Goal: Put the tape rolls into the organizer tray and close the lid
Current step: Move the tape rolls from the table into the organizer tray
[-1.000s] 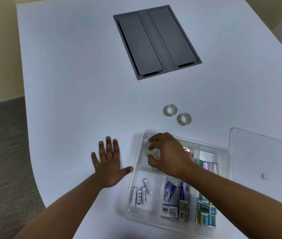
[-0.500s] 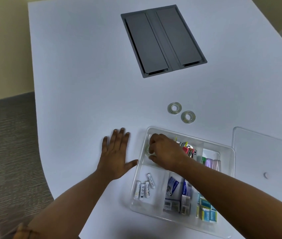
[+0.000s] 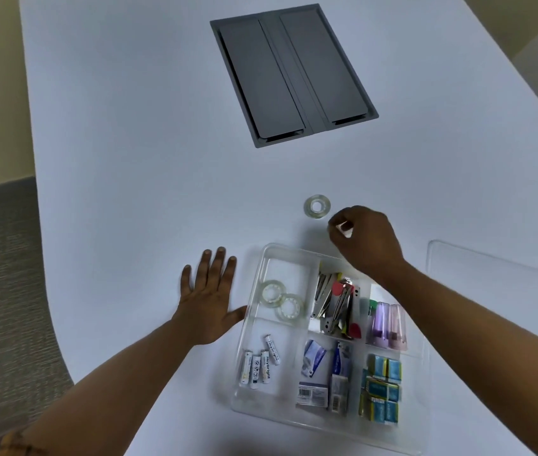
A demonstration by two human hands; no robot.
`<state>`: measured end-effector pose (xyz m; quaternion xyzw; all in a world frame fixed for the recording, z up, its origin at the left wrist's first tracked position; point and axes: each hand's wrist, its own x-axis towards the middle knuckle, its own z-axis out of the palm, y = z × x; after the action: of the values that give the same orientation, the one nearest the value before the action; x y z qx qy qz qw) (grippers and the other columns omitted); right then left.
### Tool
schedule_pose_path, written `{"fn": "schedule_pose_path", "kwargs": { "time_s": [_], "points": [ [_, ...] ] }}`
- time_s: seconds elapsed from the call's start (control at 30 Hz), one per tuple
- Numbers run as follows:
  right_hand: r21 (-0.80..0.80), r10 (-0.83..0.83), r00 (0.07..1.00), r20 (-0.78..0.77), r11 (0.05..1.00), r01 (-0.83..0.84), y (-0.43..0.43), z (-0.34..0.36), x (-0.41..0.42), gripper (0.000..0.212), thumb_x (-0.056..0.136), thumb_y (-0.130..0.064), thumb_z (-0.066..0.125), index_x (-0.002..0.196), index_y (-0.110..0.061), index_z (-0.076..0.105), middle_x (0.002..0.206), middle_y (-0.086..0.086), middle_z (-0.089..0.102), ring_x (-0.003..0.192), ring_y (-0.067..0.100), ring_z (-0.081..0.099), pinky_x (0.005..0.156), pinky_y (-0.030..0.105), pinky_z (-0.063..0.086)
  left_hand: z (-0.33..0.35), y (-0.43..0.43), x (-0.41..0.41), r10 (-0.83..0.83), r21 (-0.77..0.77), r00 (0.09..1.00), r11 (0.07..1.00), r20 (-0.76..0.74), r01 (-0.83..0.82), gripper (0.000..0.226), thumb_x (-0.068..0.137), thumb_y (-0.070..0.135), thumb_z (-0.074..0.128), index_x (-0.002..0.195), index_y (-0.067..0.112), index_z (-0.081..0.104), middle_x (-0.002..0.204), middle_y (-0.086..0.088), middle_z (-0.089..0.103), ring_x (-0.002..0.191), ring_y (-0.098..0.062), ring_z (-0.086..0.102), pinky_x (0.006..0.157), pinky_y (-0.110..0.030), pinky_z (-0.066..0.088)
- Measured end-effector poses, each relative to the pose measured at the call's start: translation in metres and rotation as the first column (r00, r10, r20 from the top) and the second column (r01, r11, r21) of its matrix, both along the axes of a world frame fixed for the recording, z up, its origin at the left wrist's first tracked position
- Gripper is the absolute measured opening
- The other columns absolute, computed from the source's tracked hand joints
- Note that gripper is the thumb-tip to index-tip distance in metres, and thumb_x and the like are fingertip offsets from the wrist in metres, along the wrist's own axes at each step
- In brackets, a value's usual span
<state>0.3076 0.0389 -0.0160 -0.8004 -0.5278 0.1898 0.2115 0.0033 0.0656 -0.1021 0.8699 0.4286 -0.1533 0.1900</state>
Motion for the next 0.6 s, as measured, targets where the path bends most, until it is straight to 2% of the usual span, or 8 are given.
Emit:
{"fn": "schedule_pose_path", "kwargs": {
  "time_s": [0.13,0.27,0.43,0.53,0.6],
  "points": [
    [-0.207,-0.113,0.993,0.020,0.972,0.114,0.009,-0.025,0.032,0.035,0.076,-0.030,0.073,0.109,-0.019,0.067,0.113,0.003,0.067,0.099,0.025,0.063,0.085,0.038,0.052,0.000,0.000,0.000,-0.005,0.002,1.000,1.000,-0.024,0.005,0.100,0.062,0.083,-0.019,0.140,0.022,-0.029,0.150,-0.002,-0.037,0.139,-0.025,-0.034,0.113,-0.055,-0.009],
    [-0.301,-0.121,0.990,0.076,0.944,0.138,0.015,-0.041,0.040,0.064,0.068,-0.041,0.079,0.125,-0.020,0.056,0.120,0.004,0.059,0.110,0.027,0.058,0.085,0.036,0.048,0.003,-0.001,0.002,-0.004,0.013,1.000,1.000,-0.023,0.004,0.101,0.062,0.083,-0.020,0.142,0.022,-0.025,0.151,-0.003,-0.034,0.140,-0.025,-0.030,0.114,-0.055,-0.006],
    [-0.246,-0.132,0.986,0.097,0.957,0.153,0.022,-0.037,0.035,0.049,0.071,-0.039,0.074,0.115,-0.022,0.060,0.111,0.002,0.062,0.100,0.025,0.060,0.074,0.034,0.048,0.004,-0.002,0.002,-0.007,0.026,0.999,1.000,-0.031,0.008,0.101,0.063,0.083,-0.019,0.143,0.021,-0.023,0.152,-0.004,-0.032,0.141,-0.026,-0.028,0.114,-0.055,-0.004],
    [-0.107,-0.129,0.991,-0.038,0.986,0.124,0.020,-0.016,0.017,0.045,0.071,-0.040,0.074,0.112,-0.024,0.060,0.107,-0.002,0.066,0.087,0.019,0.064,0.071,0.032,0.050,0.003,-0.001,0.003,-0.003,0.019,1.000,1.000,-0.018,0.003,0.099,0.065,0.083,-0.016,0.143,0.022,-0.024,0.152,-0.003,-0.031,0.141,-0.026,-0.028,0.113,-0.055,-0.005],
    [-0.019,-0.063,0.994,-0.089,0.998,0.062,0.009,-0.001,-0.002,0.043,0.072,-0.044,0.072,0.110,-0.029,0.059,0.105,-0.009,0.067,0.079,0.009,0.063,0.067,0.029,0.048,0.002,-0.001,0.003,-0.008,0.027,1.000,1.000,-0.016,0.008,0.099,0.066,0.083,-0.015,0.143,0.022,-0.023,0.153,-0.003,-0.031,0.141,-0.025,-0.028,0.113,-0.055,-0.005]
  ]
}}
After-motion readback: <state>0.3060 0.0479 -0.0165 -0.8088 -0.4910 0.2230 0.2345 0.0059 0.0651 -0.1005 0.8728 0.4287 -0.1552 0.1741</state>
